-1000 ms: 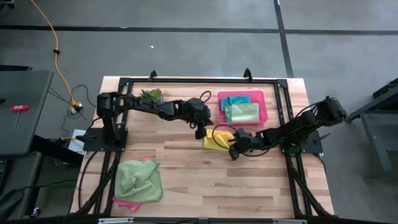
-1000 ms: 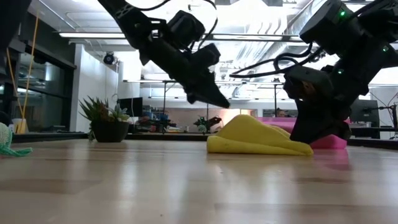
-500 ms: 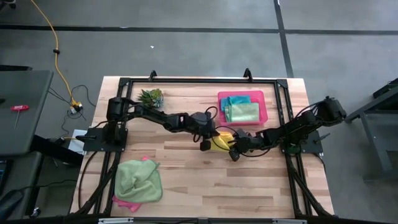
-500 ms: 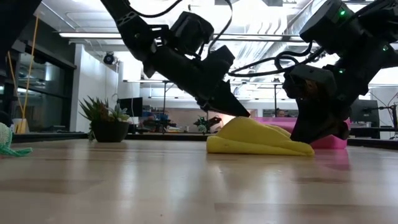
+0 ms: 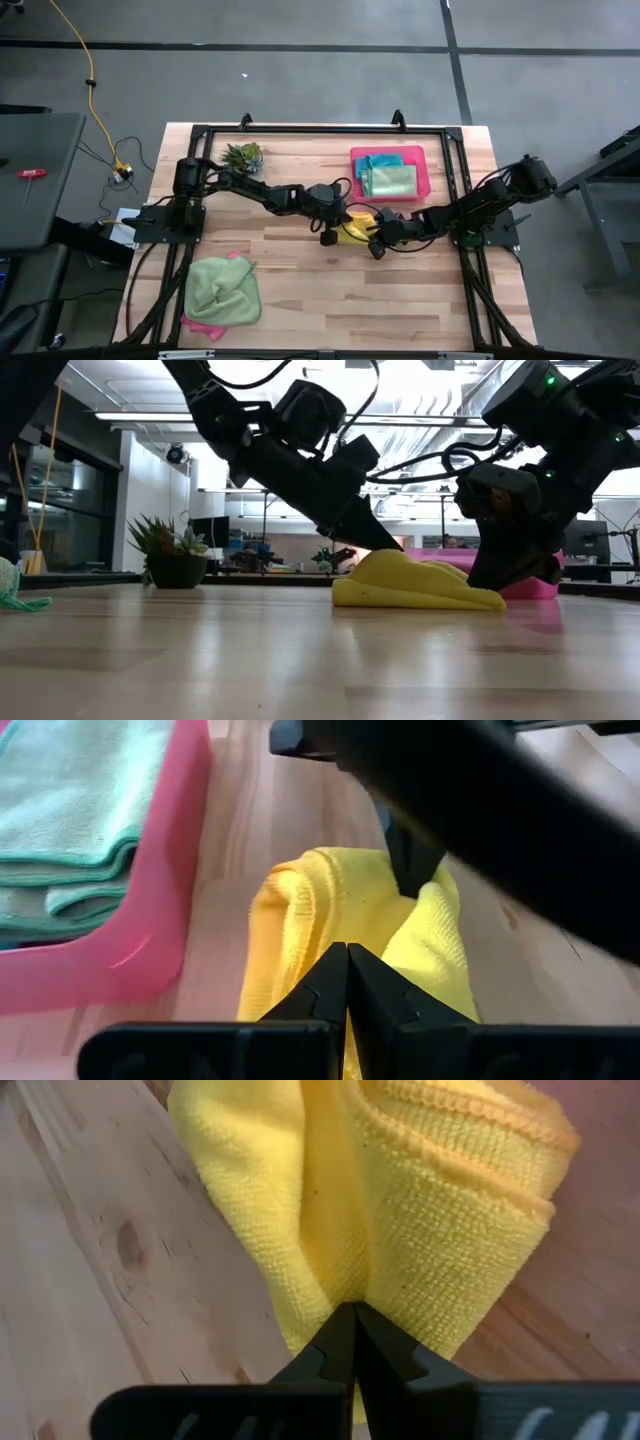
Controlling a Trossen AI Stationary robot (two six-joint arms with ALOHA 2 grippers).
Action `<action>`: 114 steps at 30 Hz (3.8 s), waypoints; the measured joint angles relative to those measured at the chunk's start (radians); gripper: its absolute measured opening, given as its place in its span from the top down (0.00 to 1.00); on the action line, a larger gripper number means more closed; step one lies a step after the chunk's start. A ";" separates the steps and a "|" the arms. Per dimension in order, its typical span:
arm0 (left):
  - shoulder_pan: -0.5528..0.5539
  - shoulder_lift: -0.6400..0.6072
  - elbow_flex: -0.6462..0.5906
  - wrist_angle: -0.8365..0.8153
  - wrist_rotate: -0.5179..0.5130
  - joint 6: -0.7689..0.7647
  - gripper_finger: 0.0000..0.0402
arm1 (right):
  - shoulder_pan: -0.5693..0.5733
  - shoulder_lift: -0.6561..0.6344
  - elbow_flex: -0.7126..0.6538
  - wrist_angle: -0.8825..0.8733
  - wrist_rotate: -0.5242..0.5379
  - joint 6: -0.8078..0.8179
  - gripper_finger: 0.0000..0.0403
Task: Fold microfiber towels
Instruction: Fold the yellow microfiber cloth
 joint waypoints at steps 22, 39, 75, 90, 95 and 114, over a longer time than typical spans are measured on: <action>-0.077 -0.012 0.003 -0.378 0.064 0.059 1.00 | 0.000 -0.015 0.000 -0.001 -0.024 0.043 1.00; -0.006 -0.189 -0.001 -0.459 0.025 0.085 1.00 | -0.016 -0.220 0.000 -0.152 0.104 0.011 1.00; -0.069 -0.078 -0.052 -0.270 -0.067 0.041 1.00 | -0.033 0.011 0.002 -0.016 0.085 0.026 1.00; 0.062 -0.155 -0.062 -0.237 -0.216 0.065 1.00 | -0.033 0.011 0.002 -0.016 0.068 -0.018 1.00; 0.076 -0.220 -0.062 -0.307 -0.021 0.012 1.00 | -0.033 0.011 0.002 -0.015 0.068 -0.018 1.00; -0.099 -0.068 -0.088 -0.057 0.054 -0.053 1.00 | -0.033 0.011 0.001 -0.010 0.072 -0.015 1.00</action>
